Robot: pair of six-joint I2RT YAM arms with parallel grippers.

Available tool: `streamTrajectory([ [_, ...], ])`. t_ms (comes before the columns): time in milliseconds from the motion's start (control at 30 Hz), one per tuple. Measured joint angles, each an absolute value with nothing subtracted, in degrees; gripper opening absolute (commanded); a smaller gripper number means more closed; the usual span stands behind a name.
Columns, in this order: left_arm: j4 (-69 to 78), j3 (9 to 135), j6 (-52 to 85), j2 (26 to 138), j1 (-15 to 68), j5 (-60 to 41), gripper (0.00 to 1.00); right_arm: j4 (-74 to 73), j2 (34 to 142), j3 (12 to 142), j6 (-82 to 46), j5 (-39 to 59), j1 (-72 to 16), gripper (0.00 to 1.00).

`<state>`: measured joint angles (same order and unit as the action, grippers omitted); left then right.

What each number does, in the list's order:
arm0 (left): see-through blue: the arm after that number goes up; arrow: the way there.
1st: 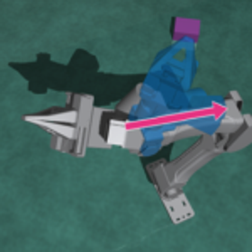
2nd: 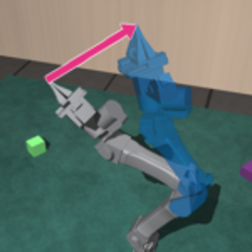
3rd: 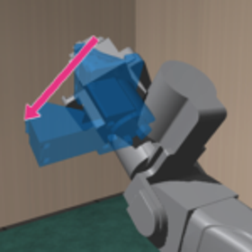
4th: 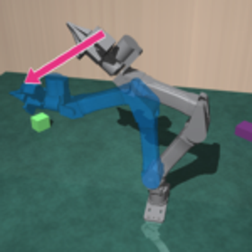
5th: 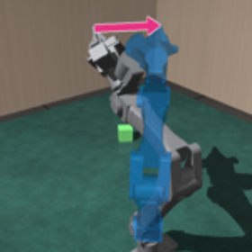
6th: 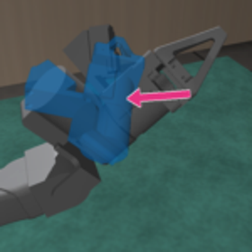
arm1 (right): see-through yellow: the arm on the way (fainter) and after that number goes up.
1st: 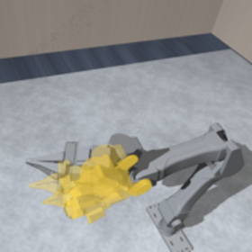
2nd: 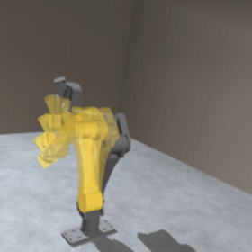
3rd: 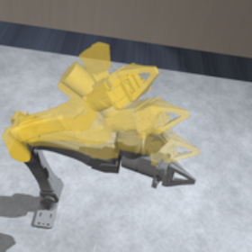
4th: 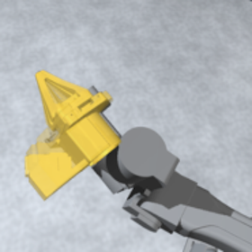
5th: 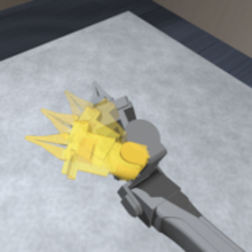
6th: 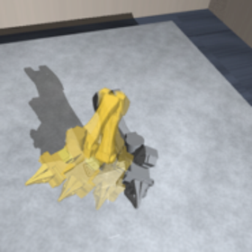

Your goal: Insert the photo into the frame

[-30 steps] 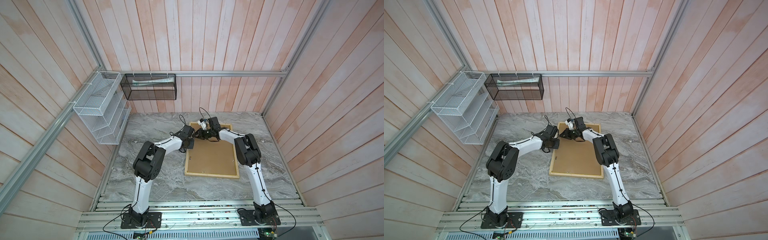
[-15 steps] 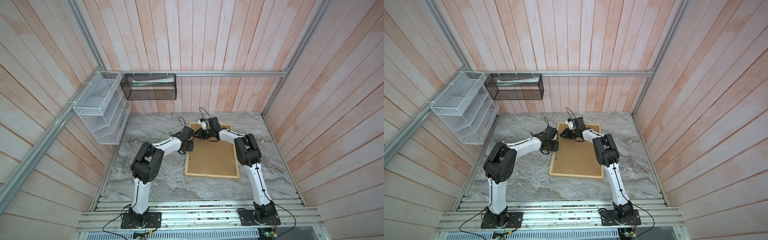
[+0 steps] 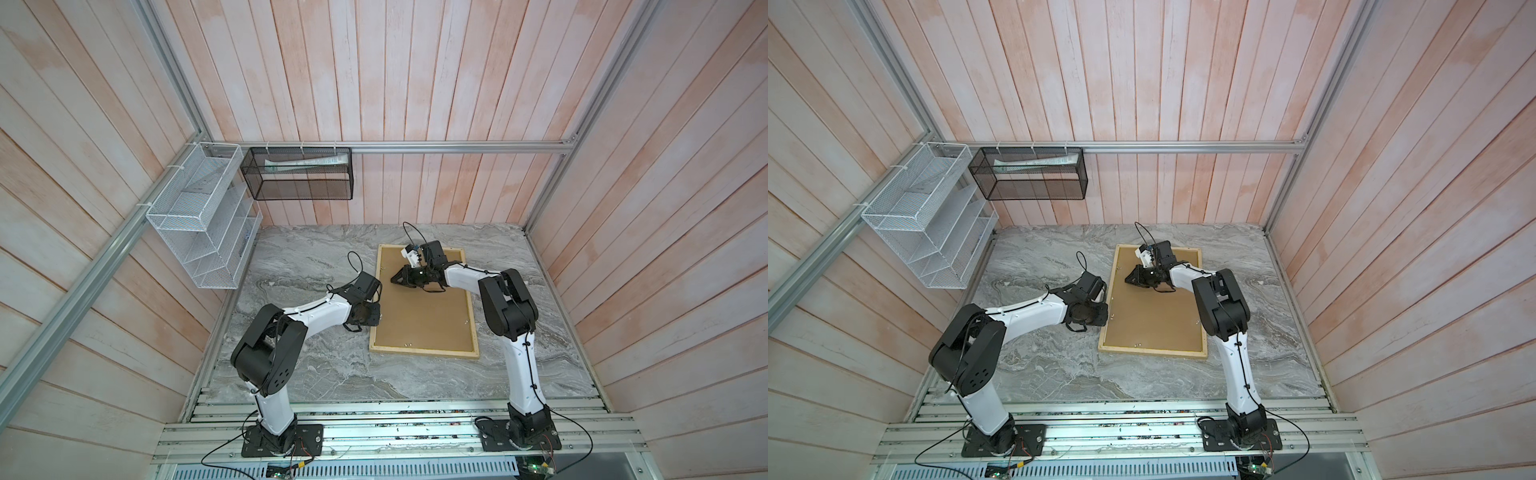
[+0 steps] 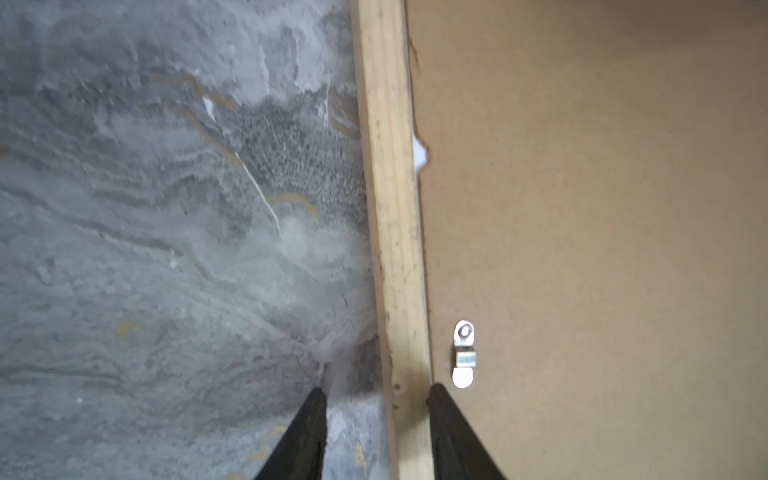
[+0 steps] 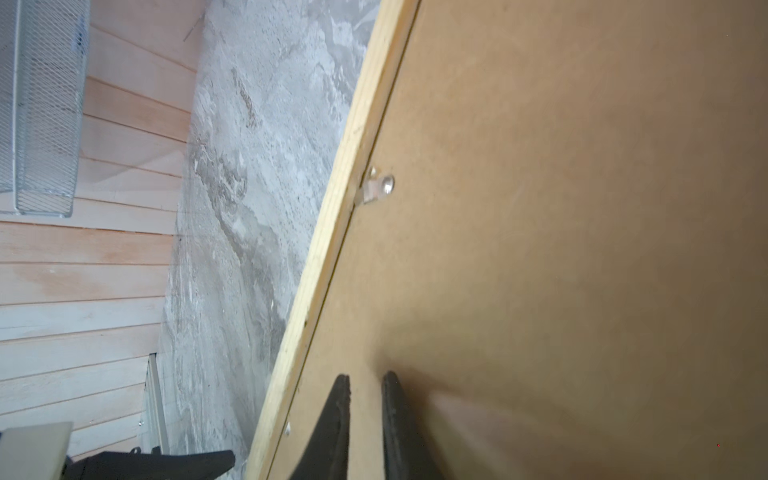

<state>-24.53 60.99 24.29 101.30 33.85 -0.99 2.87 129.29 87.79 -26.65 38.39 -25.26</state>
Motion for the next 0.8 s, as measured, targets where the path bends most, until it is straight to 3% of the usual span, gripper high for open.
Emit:
streamTrajectory([
  [367,-22.33,53.78,27.75,96.60,37.08,-2.76,0.38,0.86,117.91,70.91,-28.34,35.83,-33.28,0.17],
  [633,-21.47,53.39,30.02,96.53,37.69,-2.52,0.27,0.14,117.51,69.89,-31.79,34.89,-36.88,0.15],
  [800,-21.41,53.39,30.79,96.53,37.67,-2.33,0.26,-1.06,117.23,68.88,-33.10,34.68,-36.86,0.15],
])
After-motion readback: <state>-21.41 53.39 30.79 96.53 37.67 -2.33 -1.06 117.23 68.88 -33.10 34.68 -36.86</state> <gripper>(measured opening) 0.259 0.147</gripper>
